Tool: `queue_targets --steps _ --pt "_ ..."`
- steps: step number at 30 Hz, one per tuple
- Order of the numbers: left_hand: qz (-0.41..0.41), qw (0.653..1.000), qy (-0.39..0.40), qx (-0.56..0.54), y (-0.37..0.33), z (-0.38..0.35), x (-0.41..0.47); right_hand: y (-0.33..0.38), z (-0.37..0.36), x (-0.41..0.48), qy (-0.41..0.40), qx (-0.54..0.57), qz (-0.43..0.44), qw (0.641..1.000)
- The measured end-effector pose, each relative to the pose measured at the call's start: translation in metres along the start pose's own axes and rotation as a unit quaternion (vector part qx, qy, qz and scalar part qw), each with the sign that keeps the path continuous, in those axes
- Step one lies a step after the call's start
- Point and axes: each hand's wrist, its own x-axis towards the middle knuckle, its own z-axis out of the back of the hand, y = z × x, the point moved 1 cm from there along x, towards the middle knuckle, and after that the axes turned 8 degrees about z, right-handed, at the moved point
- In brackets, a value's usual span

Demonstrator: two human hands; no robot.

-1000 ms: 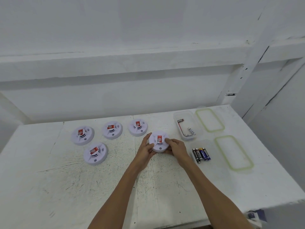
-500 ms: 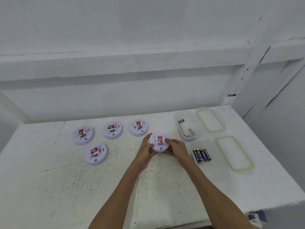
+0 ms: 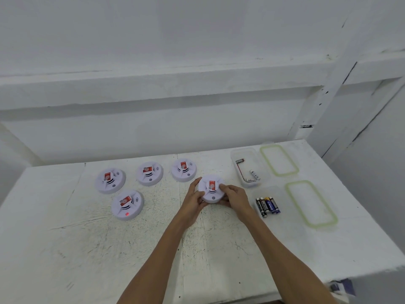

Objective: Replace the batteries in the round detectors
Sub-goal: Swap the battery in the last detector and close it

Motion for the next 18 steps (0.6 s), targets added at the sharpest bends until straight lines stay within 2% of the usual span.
queue_targets --steps 18 --pt "-0.002 1.000 0.000 0.000 -0.0004 -0.0009 -0.0008 0.0016 0.0001 -0.0013 0.004 0.008 -0.001 1.000"
